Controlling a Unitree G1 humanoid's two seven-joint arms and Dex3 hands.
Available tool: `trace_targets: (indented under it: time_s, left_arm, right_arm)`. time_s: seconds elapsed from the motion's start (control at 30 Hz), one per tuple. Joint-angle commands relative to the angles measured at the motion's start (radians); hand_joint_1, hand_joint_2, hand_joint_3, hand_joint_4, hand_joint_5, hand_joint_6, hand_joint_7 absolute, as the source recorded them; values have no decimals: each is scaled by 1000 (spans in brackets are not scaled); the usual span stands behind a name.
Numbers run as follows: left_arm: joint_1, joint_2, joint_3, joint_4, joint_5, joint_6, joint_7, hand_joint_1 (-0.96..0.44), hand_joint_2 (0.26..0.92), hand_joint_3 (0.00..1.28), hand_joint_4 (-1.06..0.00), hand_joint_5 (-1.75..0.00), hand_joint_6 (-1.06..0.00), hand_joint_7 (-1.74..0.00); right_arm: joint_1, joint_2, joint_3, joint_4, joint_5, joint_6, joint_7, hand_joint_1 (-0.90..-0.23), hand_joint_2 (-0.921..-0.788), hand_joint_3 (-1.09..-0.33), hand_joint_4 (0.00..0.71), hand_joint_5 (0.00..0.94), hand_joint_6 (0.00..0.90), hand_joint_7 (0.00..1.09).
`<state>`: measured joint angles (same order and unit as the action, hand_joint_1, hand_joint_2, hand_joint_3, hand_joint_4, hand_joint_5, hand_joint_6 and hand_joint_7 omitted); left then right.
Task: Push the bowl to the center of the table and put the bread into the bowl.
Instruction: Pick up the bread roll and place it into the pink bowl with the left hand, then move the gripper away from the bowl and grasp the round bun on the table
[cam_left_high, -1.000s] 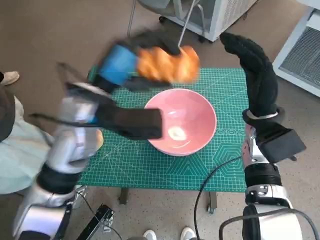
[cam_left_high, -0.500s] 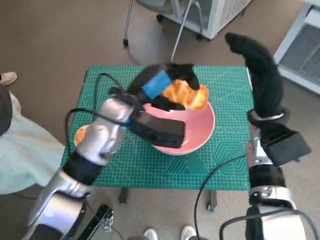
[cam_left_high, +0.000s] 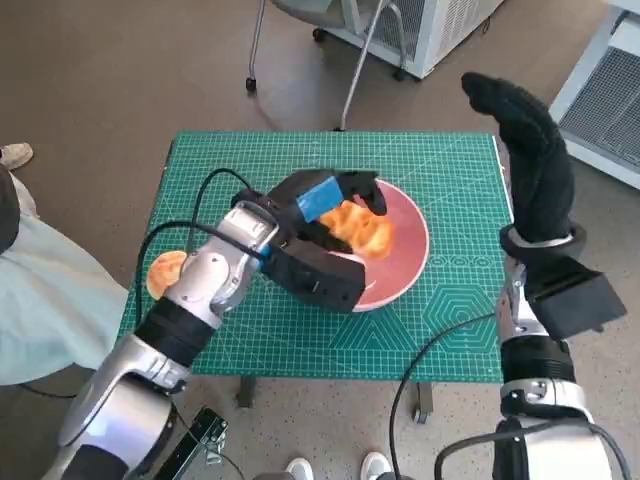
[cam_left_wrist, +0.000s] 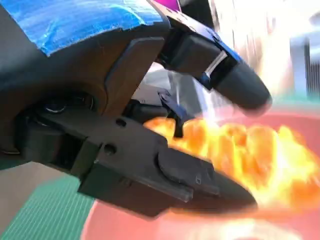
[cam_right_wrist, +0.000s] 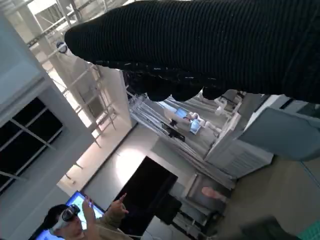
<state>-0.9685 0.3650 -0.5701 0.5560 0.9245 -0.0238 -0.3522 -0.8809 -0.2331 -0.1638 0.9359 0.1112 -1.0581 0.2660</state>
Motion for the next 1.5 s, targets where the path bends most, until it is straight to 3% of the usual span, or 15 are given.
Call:
trace_targets:
  time_s: [0.03, 0.27, 0.7, 0.9, 1.13, 1.5]
  left_arm:
    - [1, 22, 30, -99, -80, 73, -250, -98, 808, 39, -28, -51, -21, -65]
    - [38, 97, 91, -254, -194, 51, -400, -117, 768, 9, -1, -3, -1, -4]
    - [162, 288, 300, -541, -396, -89, -412, -178, 732, 0, 1, 1, 1, 1]
    - [240, 410, 440, -696, -467, -58, -459, -187, 720, 0, 1, 1, -1, 0]
    - [335, 554, 576, -865, -477, 64, -545, -190, 717, 0, 1, 1, -25, -13]
    - [499, 673, 607, -976, -369, 210, -601, -60, 716, 1, 1, 1, -27, -14]
  right_arm:
    - [29, -7, 2, 0, -27, 12, -25, -624, -921, -737, 301, 13, -1, 704]
    - [24, -1, 7, 7, -25, 12, -29, -630, -921, -736, 301, 13, -1, 704]
    - [16, 15, 18, 13, -15, 22, -11, -618, -921, -743, 294, 8, -1, 704]
    - [14, 21, 18, 13, 4, 29, 9, -618, -921, -744, 293, 7, -1, 703]
    - [11, 28, 14, 12, 35, 34, 48, -616, -921, -745, 292, 6, -1, 702]
    - [-3, 41, 10, 28, 52, 43, 71, -608, -921, -747, 283, 2, -1, 701]
